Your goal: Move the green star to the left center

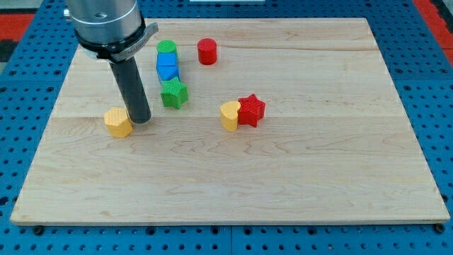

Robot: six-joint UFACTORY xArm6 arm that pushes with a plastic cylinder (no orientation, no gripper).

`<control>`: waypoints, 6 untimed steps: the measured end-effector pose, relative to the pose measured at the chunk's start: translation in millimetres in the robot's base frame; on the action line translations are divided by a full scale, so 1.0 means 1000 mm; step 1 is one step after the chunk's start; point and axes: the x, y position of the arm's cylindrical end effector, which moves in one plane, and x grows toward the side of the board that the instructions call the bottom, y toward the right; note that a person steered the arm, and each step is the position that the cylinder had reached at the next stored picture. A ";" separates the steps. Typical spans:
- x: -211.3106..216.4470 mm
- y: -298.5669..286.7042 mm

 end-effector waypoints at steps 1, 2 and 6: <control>0.000 0.010; 0.008 0.010; 0.053 0.094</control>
